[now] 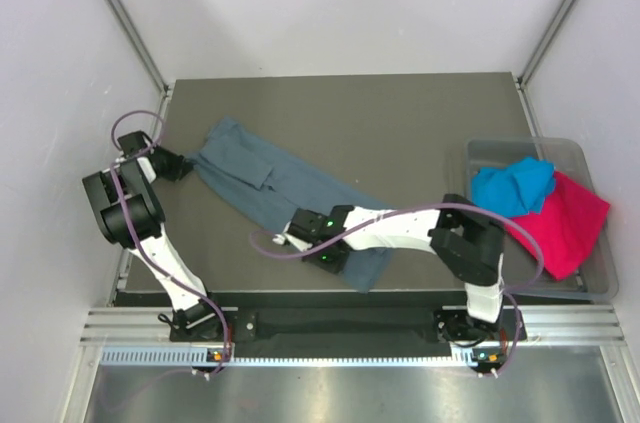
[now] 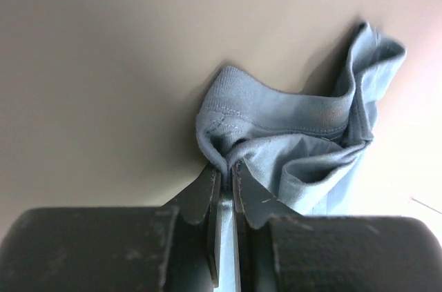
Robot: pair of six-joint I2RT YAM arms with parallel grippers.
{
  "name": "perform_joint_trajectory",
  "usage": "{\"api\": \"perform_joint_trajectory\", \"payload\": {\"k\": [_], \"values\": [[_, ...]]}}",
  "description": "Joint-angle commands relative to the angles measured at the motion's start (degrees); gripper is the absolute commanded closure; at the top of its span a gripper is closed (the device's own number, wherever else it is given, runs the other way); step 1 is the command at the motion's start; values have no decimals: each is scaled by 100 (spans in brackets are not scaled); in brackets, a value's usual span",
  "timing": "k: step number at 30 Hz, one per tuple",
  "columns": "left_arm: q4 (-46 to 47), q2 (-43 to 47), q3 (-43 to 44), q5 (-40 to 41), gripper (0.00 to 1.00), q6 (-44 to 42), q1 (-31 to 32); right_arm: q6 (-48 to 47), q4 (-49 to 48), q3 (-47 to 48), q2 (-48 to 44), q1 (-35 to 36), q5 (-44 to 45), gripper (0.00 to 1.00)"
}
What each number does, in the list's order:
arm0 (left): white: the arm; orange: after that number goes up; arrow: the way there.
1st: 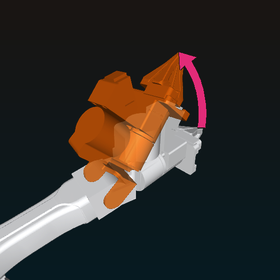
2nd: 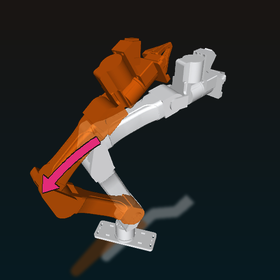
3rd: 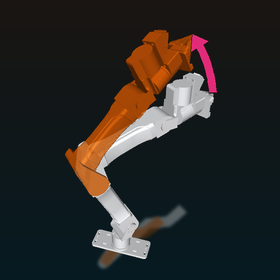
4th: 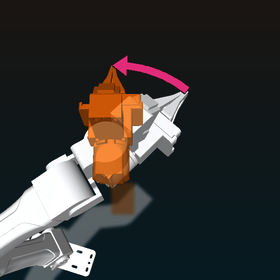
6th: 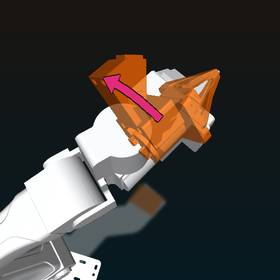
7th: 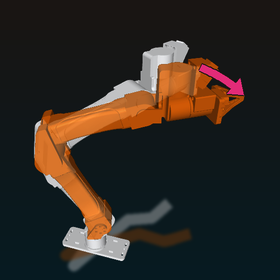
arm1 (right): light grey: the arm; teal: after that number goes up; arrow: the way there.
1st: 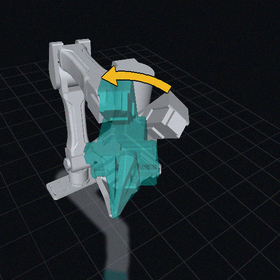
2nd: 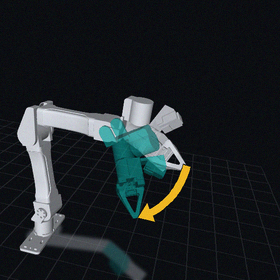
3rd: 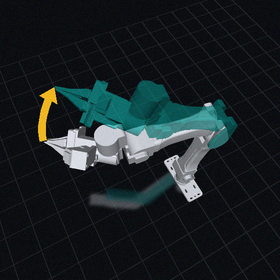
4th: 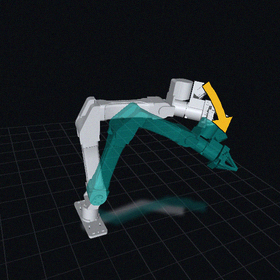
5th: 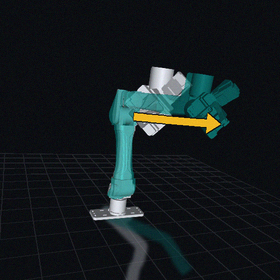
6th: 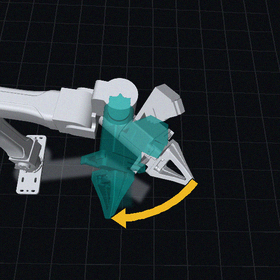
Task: Fold and stack the t-shirts
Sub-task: Fold the tshirt
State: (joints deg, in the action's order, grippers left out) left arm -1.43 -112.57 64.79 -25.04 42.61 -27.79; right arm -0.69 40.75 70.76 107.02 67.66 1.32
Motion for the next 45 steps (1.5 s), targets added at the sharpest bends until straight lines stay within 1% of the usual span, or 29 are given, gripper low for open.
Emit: {"api": "perform_joint_trajectory", "payload": {"k": [1,2,3,4,5,6,8,9,11,12,14,15,16,18,21,22,23,25,26,28,30,32,33,34,36,38,40,42,45], "values": [[-93,-563,524,535,98,-112,63,719,-77,1014,520,458,-879,96],[-355,-677,830,622,97,-226,72,789,-59,1227,791,546,-966,96],[-358,-722,955,684,97,-279,63,850,-41,1438,924,564,-1028,95],[-706,-757,1104,771,97,-340,63,929,-24,1849,1039,564,-1098,95],[-866,-757,1288,824,97,-454,63,1017,37,2054,1257,564,-1203,94],[-998,-731,1342,947,97,-516,63,1044,90,2473,1355,564,-1213,91],[-1332,-548,1378,1070,95,-692,63,1053,319,2845,1549,564,-1170,86],[-1438,-468,1369,1106,86,-745,63,1027,372,2960,1558,573,-1143,81],[-1815,-179,1378,1307,76,-911,63,957,416,3066,1454,556,-1082,74],[-1947,-55,1378,1387,66,-956,63,913,425,3049,1392,538,-1081,66],[-2291,321,1378,1615,59,-1096,63,772,504,2979,1138,512,-985,58],[-2378,437,1387,1694,56,-1167,63,702,521,2865,1032,485,-985,56],[-2562,569,1482,1773,51,-1228,63,641,539,2803,918,459,-1002,55],[-3018,911,1615,2028,50,-1430,55,500,574,2715,566,328,-959,53],[-3371,1439,1598,2021,50,-1502,63,526,321,2505,118,-120,-1116,50],[-3390,1597,1354,1925,50,-1458,63,595,-11,2356,21,-269,-1178,48],[-3355,1938,1160,1654,50,-1318,63,640,-206,2294,-101,-593,-1309,46],[-3110,2334,669,1327,50,-1133,98,754,-697,2284,-68,-937,-1537,44],[-3013,2685,231,1178,50,-1028,125,789,-831,2362,20,-1295,-1808,43],[-2942,3116,-158,914,50,-965,160,903,-1094,2792,422,-1736,-2055,43],[-2950,3329,-553,721,50,-956,151,913,-1201,3396,766,-1966,-2188,43],[-2985,3600,-809,579,50,-948,151,886,-1350,3794,1302,-2247,-2363,43],[-2977,3689,-880,509,50,-948,160,869,-1368,4248,1504,-2335,-2443,43],[-2968,3777,-959,335,50,-939,151,799,-1290,4505,1897,-2493,-2522,43],[-2959,4015,-1126,193,51,-886,169,789,-1219,5119,2234,-2643,-2847,43],[-3011,4138,-1145,165,51,-956,169,973,-1402,5211,2577,-2854,-3232,43],[-3074,4147,-1092,366,51,-1105,169,1149,-1780,5176,2796,-2960,-3445,44],[-3056,4077,-1031,499,51,-1141,151,1124,-2008,5185,2912,-2986,-3428,43],[-2846,3840,-960,421,51,-1080,160,1124,-2211,5176,3114,-2995,-3340,41]]}}
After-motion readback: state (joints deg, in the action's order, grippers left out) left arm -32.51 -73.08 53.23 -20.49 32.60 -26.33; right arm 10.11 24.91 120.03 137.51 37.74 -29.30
